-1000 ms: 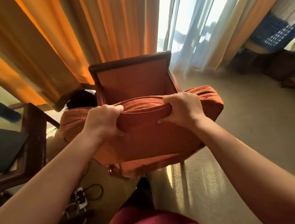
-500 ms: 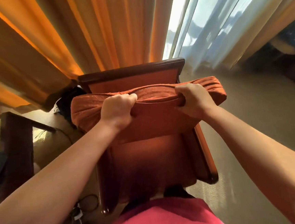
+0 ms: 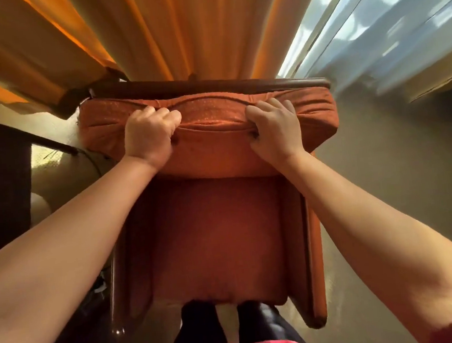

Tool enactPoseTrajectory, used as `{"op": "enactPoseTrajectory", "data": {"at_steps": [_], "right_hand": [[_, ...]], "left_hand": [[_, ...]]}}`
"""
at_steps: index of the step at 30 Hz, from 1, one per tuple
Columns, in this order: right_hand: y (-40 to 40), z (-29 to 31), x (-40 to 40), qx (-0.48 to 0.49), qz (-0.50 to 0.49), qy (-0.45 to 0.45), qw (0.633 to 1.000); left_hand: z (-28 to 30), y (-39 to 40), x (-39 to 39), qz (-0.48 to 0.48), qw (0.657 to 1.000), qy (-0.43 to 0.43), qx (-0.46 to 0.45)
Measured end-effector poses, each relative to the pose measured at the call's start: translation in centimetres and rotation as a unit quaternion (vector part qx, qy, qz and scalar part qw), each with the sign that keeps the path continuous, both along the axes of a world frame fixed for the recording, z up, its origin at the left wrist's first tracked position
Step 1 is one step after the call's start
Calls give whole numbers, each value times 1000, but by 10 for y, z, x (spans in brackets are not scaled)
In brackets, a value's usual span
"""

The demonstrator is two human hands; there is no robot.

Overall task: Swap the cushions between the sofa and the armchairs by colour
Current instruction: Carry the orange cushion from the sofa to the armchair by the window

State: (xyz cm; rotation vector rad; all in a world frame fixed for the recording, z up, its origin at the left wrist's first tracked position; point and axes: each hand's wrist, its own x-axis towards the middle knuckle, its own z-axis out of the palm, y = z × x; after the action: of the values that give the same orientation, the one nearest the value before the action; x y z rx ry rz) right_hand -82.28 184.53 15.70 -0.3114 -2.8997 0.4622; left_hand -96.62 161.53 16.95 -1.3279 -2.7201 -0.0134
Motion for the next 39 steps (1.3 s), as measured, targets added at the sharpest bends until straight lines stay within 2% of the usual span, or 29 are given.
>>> {"op": "enactPoseTrajectory", "data": {"at_steps": [3,5,9,12,15,19,23,29,33,36,39], "right_hand": [[-4,-69,7,12,2,-50,999],[-4,-98,5,31,2,-49,998],[7,-112,-1,64,19,4,998],[4,-104,1,55,-26,17,998],[-6,-95,12,23,-67,14,997],[-2,-90,19,69,-50,-95,992],[-16,-89,2,53,-124,-125,983],[-21,-76,-3,53,-127,-174,975],[-19,-43,6,6,-95,-197,976],[-39,-4,26,-9,-96,-177,979],[-76,41,59,-6,-96,-148,984]], "left_hand": [[-67,7,6,-4,999,-35,-17],[-97,9,6,25,998,-56,-24],[-102,8,-9,40,998,-47,28],[-91,0,-4,73,996,-32,40],[-90,-26,1,101,992,-71,28],[-92,-50,-22,95,990,-107,-10],[-94,-22,-29,172,978,-101,-64],[-76,-20,-31,156,972,-129,-119],[-37,-26,-13,126,975,-156,-93],[0,-48,15,100,979,-171,-34],[36,-76,51,84,968,-235,3]]}}
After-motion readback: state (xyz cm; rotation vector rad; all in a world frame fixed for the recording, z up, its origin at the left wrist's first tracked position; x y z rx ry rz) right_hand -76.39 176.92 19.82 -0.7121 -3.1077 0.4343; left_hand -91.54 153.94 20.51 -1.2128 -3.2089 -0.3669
